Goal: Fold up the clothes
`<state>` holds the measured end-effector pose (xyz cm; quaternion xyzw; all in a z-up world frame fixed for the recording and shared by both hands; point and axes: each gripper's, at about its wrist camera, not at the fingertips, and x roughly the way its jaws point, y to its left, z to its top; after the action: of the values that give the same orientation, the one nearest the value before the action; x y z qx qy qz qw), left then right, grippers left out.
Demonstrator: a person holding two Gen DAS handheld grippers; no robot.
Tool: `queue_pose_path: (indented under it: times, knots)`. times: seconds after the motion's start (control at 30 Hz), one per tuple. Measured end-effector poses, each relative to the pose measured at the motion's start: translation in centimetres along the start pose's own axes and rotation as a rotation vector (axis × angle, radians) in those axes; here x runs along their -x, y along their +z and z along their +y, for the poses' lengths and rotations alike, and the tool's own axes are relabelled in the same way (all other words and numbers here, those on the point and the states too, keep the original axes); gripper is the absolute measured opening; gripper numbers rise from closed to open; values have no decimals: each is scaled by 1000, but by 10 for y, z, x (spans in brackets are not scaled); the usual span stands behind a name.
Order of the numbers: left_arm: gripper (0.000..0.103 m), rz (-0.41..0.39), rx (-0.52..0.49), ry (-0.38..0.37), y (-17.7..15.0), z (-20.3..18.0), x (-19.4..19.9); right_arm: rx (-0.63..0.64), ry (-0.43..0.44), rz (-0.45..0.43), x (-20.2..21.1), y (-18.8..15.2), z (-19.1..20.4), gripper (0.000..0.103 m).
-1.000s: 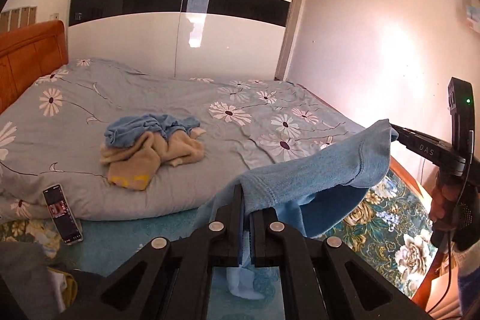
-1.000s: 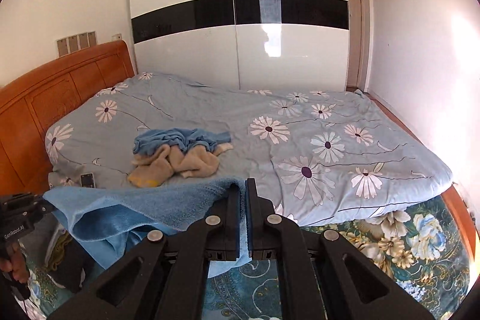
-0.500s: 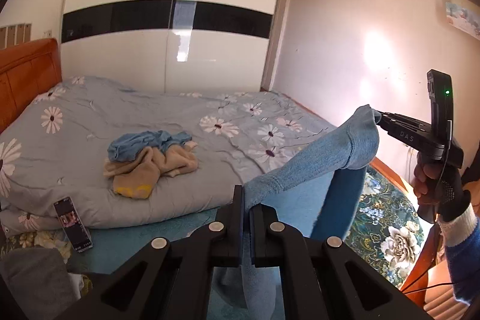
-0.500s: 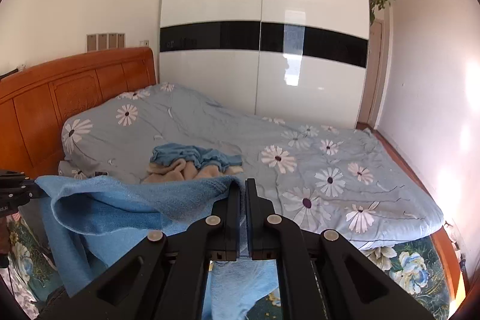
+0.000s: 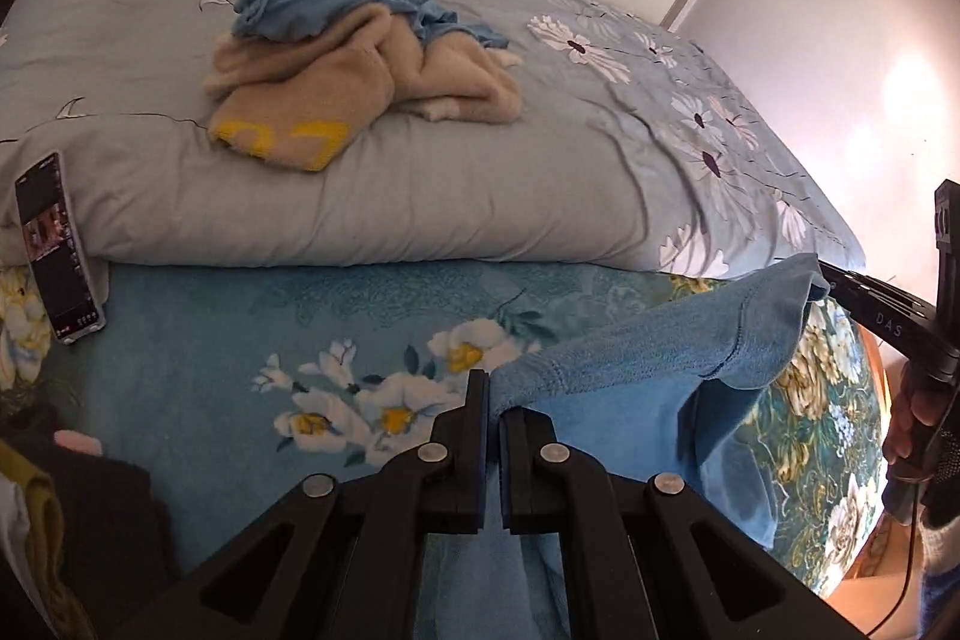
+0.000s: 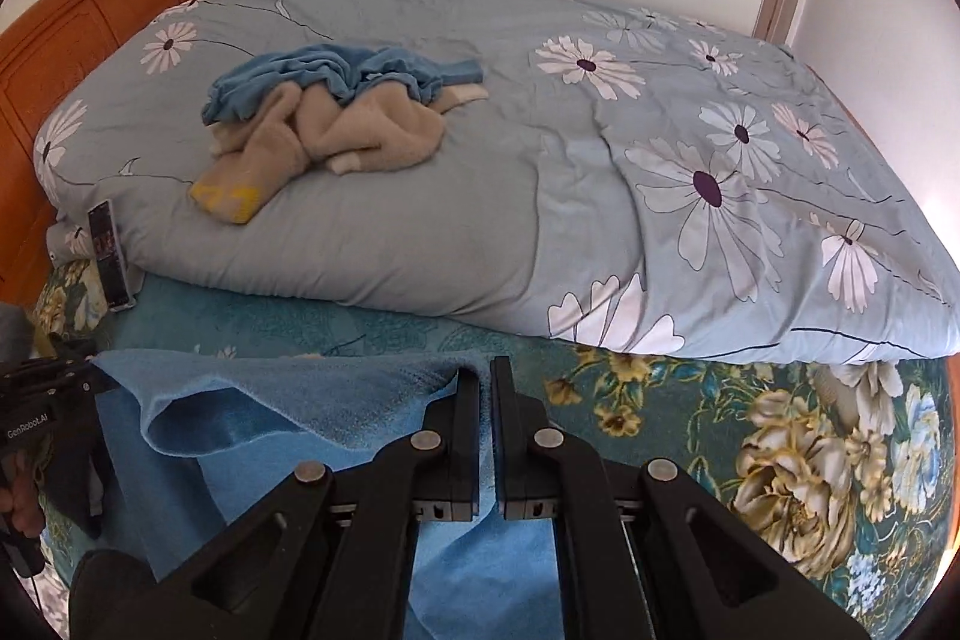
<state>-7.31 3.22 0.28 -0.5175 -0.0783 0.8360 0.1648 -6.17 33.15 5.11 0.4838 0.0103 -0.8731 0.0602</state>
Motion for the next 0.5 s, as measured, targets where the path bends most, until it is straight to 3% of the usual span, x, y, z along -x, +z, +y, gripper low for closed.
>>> queue_pose_path:
  times: [0.23,0.5]
  knots:
    - [3,70,35,9,54,16,-79,-31,-30,86,-78,40,-19,3]
    - [3,167,48,43,55,38,-148,-74,-22,242,-168,30,-29,3]
